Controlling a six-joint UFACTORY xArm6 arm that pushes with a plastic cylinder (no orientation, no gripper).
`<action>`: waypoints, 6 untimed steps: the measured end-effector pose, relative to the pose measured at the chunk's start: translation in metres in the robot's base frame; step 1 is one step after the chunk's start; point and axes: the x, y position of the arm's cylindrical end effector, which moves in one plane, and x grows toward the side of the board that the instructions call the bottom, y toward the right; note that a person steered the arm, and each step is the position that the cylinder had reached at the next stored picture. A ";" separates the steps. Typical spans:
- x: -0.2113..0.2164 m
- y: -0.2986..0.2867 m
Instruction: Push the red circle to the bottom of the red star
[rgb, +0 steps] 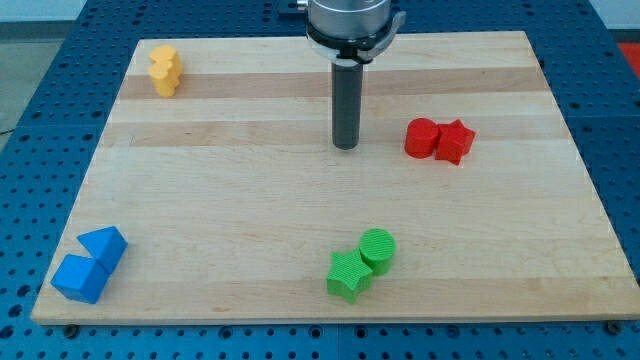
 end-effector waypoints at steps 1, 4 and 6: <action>-0.009 0.044; 0.024 0.060; 0.043 0.091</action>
